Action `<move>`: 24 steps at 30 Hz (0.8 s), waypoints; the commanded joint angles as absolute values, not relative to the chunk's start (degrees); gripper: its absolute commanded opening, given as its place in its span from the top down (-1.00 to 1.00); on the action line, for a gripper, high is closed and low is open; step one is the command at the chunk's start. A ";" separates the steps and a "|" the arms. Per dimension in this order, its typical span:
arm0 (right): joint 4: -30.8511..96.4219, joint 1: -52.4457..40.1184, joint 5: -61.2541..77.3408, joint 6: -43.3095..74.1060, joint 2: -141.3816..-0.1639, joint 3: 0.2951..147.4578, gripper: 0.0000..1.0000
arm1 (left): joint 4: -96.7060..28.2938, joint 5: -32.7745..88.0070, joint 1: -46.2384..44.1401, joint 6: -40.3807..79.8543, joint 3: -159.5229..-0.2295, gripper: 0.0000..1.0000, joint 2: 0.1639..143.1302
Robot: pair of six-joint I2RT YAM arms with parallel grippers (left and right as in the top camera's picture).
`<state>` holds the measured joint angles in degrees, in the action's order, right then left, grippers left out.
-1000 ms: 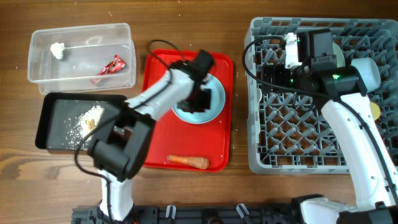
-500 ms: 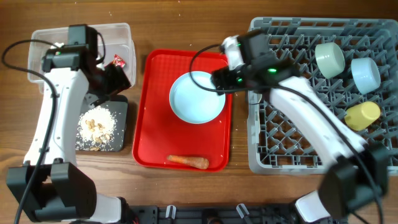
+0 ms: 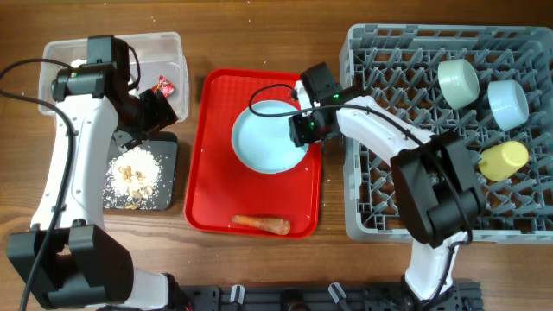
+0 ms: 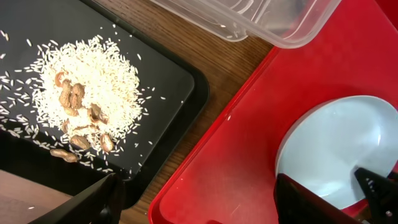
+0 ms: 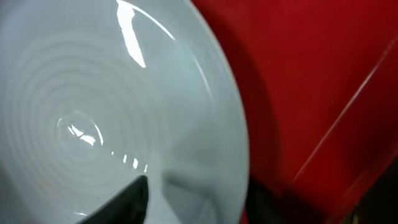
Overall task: Sort waste into correct bins and load items into the dishwasher rack
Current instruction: 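Carry the plate with the right gripper and stand it upright in the rack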
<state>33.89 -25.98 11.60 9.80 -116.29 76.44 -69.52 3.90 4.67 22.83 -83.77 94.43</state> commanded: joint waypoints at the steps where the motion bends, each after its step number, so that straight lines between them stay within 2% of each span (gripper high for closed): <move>1: 33.89 -26.09 10.96 14.17 -118.32 76.05 0.82 | -69.73 3.57 4.71 23.16 -84.33 -0.56 94.02; 2: 33.85 -26.09 10.28 15.40 -118.28 76.07 0.91 | -69.76 3.57 4.71 23.16 -84.33 -0.56 94.02; 7: 33.89 -25.54 9.10 16.49 -113.84 76.07 0.91 | -69.82 3.55 4.71 23.16 -84.33 -0.56 94.02; 14: 33.89 -24.84 -5.52 13.72 -94.37 76.12 0.91 | -69.93 3.55 4.71 23.14 -84.33 -0.56 94.02; 18: 33.61 -24.77 -26.65 6.28 -84.55 76.12 0.91 | -69.91 3.57 4.71 23.16 -84.33 -0.56 94.04; 19: 33.17 -24.77 -36.56 4.47 -82.63 76.12 0.91 | -69.91 3.55 4.71 23.16 -84.33 -0.56 94.02; 24: 29.65 -22.96 -71.42 1.08 -81.58 76.12 0.91 | -69.91 3.55 4.73 23.16 -84.33 -0.56 94.02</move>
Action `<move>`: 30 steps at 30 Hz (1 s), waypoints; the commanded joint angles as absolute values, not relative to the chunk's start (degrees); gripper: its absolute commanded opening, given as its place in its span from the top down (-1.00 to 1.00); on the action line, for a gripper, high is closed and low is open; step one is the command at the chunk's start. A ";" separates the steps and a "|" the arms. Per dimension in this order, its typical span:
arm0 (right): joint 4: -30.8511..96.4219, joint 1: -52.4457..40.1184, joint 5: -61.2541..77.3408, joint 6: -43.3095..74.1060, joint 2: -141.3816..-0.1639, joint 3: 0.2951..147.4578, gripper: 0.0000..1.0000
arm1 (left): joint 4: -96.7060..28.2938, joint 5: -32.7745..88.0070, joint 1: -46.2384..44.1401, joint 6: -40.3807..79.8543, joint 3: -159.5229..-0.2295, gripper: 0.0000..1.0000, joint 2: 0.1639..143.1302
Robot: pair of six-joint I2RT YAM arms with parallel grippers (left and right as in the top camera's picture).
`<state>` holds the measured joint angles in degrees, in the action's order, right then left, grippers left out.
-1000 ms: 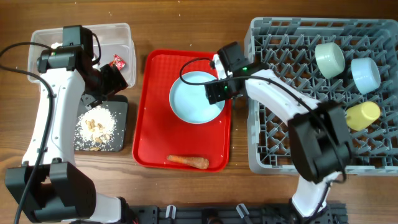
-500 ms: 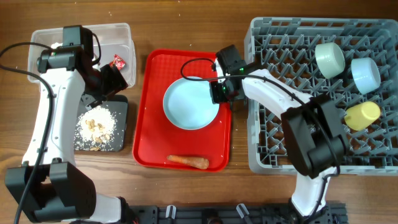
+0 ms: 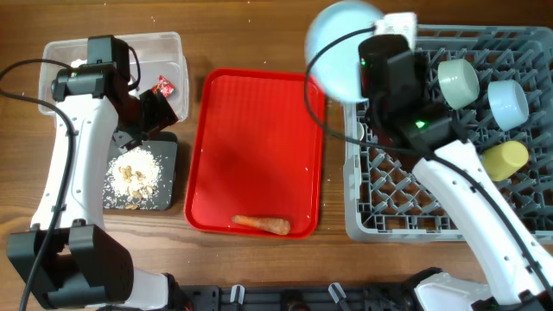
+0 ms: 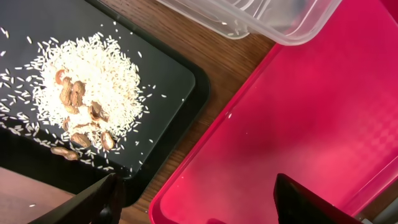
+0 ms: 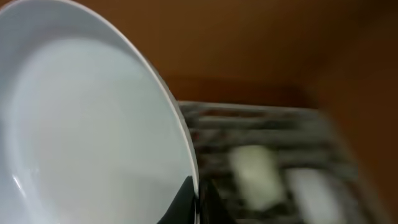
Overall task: Sort waste into correct bins and load items into the dishwasher rack
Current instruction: 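Carry the plate with the right gripper and stand it upright in the rack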
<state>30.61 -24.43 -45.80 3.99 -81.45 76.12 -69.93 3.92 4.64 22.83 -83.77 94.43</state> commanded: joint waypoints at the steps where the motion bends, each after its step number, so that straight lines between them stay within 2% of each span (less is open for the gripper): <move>1: 29.58 -21.61 -73.17 1.08 -81.97 76.12 0.91 | -69.91 3.57 4.71 23.16 -84.33 -0.56 94.02; 8: 31.48 -15.31 -72.31 1.50 -87.29 76.01 0.91 | -69.91 3.55 4.71 23.16 -84.33 -0.56 94.04; 19: 37.19 -15.14 -61.80 6.22 -95.98 76.01 0.92 | -69.93 3.55 4.71 23.16 -84.33 -0.56 94.02; 22: 37.10 -15.14 -63.92 6.13 -96.14 76.01 0.91 | -69.93 3.55 4.73 23.14 -84.33 -0.56 94.02; 26: 36.67 -14.59 -74.85 5.93 -96.12 76.01 0.91 | -69.91 3.55 4.71 23.16 -84.33 -0.57 94.02; 30: 36.67 -13.45 -75.48 5.80 -96.12 76.01 0.91 | -69.91 3.55 4.71 23.16 -84.33 -0.57 94.04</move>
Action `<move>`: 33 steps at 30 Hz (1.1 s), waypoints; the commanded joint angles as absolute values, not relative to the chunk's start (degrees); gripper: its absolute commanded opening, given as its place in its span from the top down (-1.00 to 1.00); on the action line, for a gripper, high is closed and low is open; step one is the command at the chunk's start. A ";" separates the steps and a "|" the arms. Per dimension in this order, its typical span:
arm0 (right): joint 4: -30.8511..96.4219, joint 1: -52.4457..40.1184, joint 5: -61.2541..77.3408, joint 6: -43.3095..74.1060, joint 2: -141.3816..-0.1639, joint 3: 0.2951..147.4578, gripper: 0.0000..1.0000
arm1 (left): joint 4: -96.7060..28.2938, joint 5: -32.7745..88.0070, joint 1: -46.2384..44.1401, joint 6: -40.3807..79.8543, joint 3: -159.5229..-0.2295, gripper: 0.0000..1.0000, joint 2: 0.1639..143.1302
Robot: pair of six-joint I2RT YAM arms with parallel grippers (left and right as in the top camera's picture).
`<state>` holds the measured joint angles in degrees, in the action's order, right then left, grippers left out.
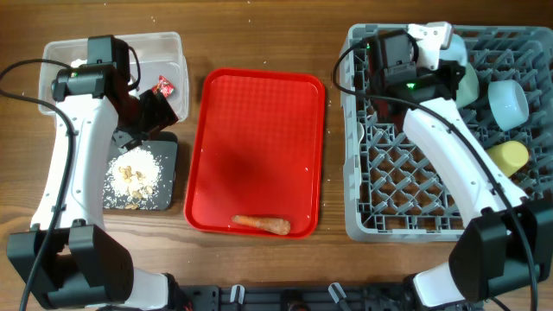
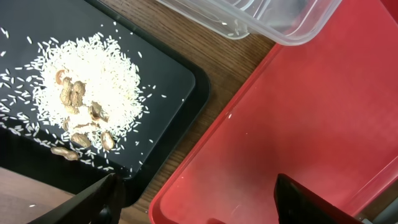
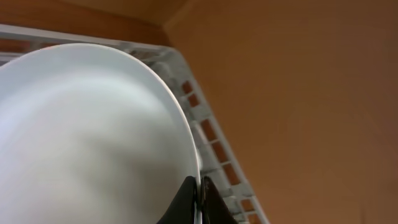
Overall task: Sort waste into correct bins and load items into the dishwasher rack
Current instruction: 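Carry the plate with the right gripper and stand it upright in the rack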
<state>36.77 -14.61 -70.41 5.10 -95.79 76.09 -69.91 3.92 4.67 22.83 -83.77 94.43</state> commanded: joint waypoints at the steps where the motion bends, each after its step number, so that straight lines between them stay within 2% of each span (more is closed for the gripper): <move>1: 36.45 -13.30 -76.42 5.82 -95.98 76.01 0.91 | -69.91 3.55 4.71 23.14 -84.33 -0.57 94.02; 6: 30.22 -13.26 -78.08 -0.51 -95.35 76.01 0.91 | -69.91 3.55 4.73 23.16 -84.33 -0.57 94.02; 11: 30.79 -13.26 -52.86 -10.55 -95.37 76.01 0.91 | -69.93 3.55 4.71 23.16 -84.33 -0.57 94.02; 19: 33.15 -13.28 -45.71 -10.50 -95.37 76.01 0.89 | -69.93 3.55 4.71 23.16 -84.33 -0.57 94.02; 21: 35.16 -13.32 -40.62 -10.48 -95.37 76.01 0.70 | -69.91 3.55 4.71 23.16 -84.33 -0.57 94.02; 22: 37.08 -13.32 -37.12 -10.46 -95.37 76.01 -0.35 | -69.91 3.55 4.71 23.16 -84.33 -0.57 94.02; 23: 38.83 -13.32 -34.61 -10.00 -95.37 76.01 -0.64 | -69.93 3.55 4.71 23.16 -84.33 -0.57 94.02; 24: 40.86 -13.32 -32.86 -7.14 -95.37 76.01 -0.75 | -69.93 3.55 4.73 23.16 -84.33 -0.57 94.02; 28: 45.50 -13.32 -29.02 1.32 -94.32 76.01 -0.84 | -69.93 4.64 4.71 23.16 -84.33 -0.67 94.02; 30: 47.57 -13.32 -28.56 6.22 -92.38 76.01 -0.99 | -70.37 5.74 4.19 23.14 -84.33 -0.68 94.04; 33: 50.28 -13.30 -22.22 8.21 -87.24 76.01 -0.99 | -70.59 5.72 1.34 23.14 -84.33 -0.71 94.06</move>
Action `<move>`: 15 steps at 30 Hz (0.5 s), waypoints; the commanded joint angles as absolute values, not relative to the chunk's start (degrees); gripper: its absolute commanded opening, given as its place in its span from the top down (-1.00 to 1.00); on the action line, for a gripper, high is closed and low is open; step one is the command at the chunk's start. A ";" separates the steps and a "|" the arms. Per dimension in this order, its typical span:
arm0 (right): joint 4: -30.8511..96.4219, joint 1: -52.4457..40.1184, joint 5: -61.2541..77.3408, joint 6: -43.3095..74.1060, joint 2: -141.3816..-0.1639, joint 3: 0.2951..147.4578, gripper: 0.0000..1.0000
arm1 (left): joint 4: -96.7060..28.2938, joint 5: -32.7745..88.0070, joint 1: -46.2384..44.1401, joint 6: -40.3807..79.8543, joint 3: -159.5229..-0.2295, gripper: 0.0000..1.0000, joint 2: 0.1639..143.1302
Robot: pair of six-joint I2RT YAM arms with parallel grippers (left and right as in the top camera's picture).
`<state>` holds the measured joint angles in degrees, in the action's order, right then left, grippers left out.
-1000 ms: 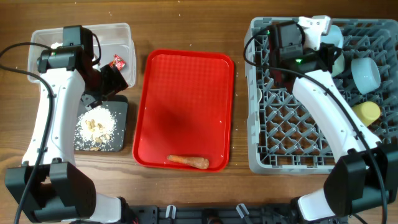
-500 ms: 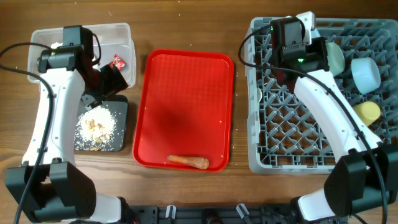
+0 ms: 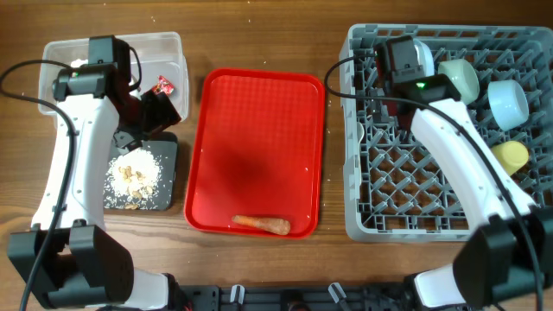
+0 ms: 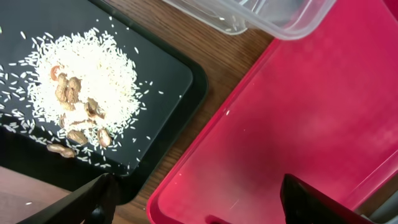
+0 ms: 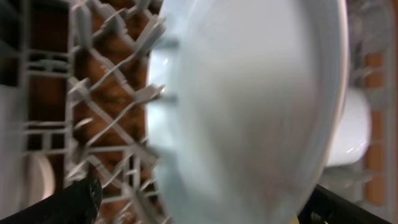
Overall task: Sort waste into correct bins and load items into the dishwasher rack
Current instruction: 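Carry the plate with the right gripper and stand it upright in the rack, then reach the left gripper to the carrot on the red tray and grasp it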
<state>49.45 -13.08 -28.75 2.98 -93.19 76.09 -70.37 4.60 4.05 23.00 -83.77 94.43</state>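
The pale blue plate [image 3: 418, 54] [image 5: 249, 106] stands on edge among the tines at the back left of the grey dishwasher rack [image 3: 351, 173]. My right gripper [image 3: 400, 62] [image 5: 211, 208] is open, with one finger on each side of the plate and apart from it. A carrot piece [image 3: 261, 224] lies at the front of the red tray [image 3: 259, 130]. My left gripper [image 3: 158, 109] [image 4: 199, 202] hangs open and empty over the tray's left edge, next to the black tray [image 4: 180, 74] of rice and peanuts [image 4: 81, 106].
A clear plastic bin [image 3: 177, 47] at the back left holds a red wrapper [image 3: 163, 85]. In the rack's right part sit a pale green cup [image 3: 460, 79], a light blue bowl [image 3: 508, 102] and a yellow cup [image 3: 505, 157].
My right gripper was shut on the plate's rim above the rack's back left. It is now open, and the plate stands in the rack. The left arm has barely shifted.
The plate lay on the red tray with my right gripper at its rim. Then the gripper held it up beside the rack, then over the rack's back left corner. Now the plate stands in the rack, let go. The left gripper stayed open throughout.
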 commanded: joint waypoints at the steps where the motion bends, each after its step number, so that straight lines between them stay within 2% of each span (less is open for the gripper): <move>1: 51.29 -13.30 -19.81 8.62 -84.97 76.01 -0.99 | -70.57 5.72 -0.19 23.14 -84.33 -0.72 94.08; 6: 55.83 -13.30 -11.40 10.76 -78.35 76.01 -1.00 | -72.36 5.72 -7.09 23.16 -84.31 -0.81 94.56; 9: 58.57 -13.30 -0.32 3.88 -78.28 76.01 -1.00 | -74.70 5.74 -11.11 24.12 -82.39 -0.84 94.94; 11: 59.94 -13.30 0.30 1.63 -79.00 76.01 -0.99 | -75.02 7.29 -13.58 29.58 -79.68 -0.99 94.94; 15: 59.86 -13.32 0.34 1.69 -80.71 76.01 -0.99 | -74.19 14.39 -17.61 43.92 -74.41 -0.99 94.94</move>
<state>59.81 -13.08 -2.72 3.73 -79.13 76.09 -74.78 7.66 -14.70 30.50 -78.52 94.65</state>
